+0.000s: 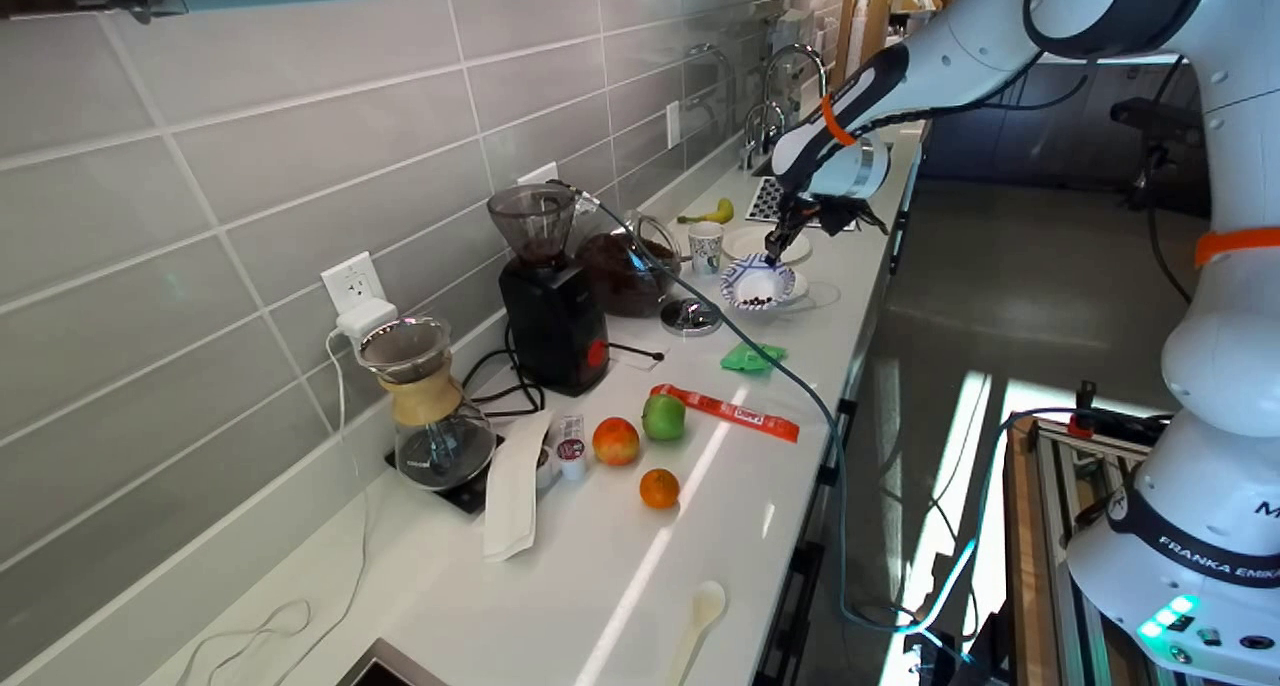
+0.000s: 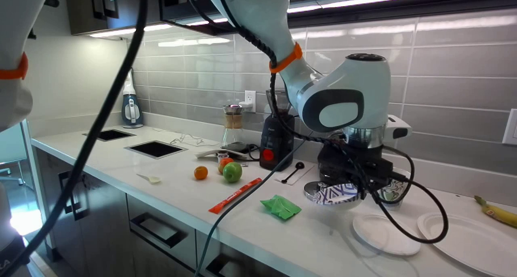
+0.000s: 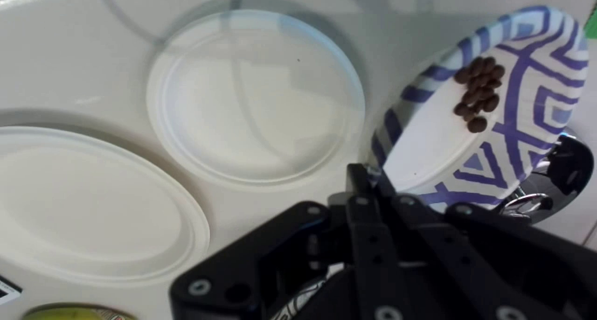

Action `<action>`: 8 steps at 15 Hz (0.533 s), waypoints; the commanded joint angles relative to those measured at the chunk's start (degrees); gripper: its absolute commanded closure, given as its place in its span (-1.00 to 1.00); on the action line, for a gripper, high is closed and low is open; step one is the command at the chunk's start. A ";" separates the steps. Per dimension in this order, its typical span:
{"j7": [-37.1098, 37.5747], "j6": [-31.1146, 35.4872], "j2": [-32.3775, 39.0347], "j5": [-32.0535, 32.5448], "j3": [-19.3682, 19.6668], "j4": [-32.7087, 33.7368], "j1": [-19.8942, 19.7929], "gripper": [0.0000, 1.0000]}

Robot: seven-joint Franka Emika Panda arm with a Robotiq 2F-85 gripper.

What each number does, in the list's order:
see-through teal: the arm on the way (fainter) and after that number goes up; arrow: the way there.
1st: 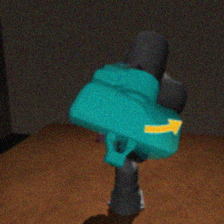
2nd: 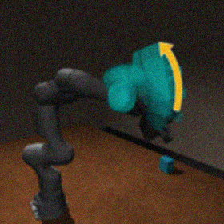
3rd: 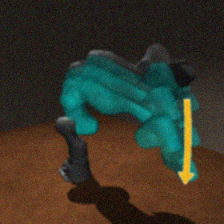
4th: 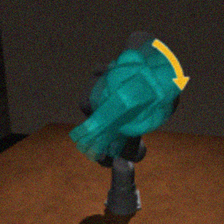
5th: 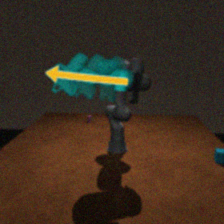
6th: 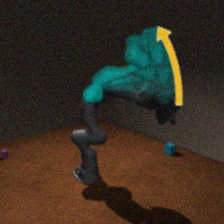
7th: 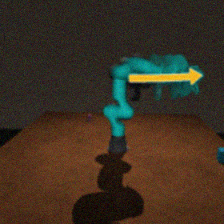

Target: Pick up the bowl and pour it's contents on the plate

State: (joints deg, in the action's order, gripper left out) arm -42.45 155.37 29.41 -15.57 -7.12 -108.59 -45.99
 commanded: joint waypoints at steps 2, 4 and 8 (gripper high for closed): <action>-7.04 -2.18 -5.01 -4.61 -1.42 -3.11 -2.75 0.98; -7.68 0.73 -6.21 -4.46 0.18 -4.34 -1.82 0.98; -6.47 6.93 -7.28 -3.88 2.23 -5.98 -0.54 0.98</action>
State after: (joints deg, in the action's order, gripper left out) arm -48.27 157.29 23.82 -18.42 -6.42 -111.42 -47.76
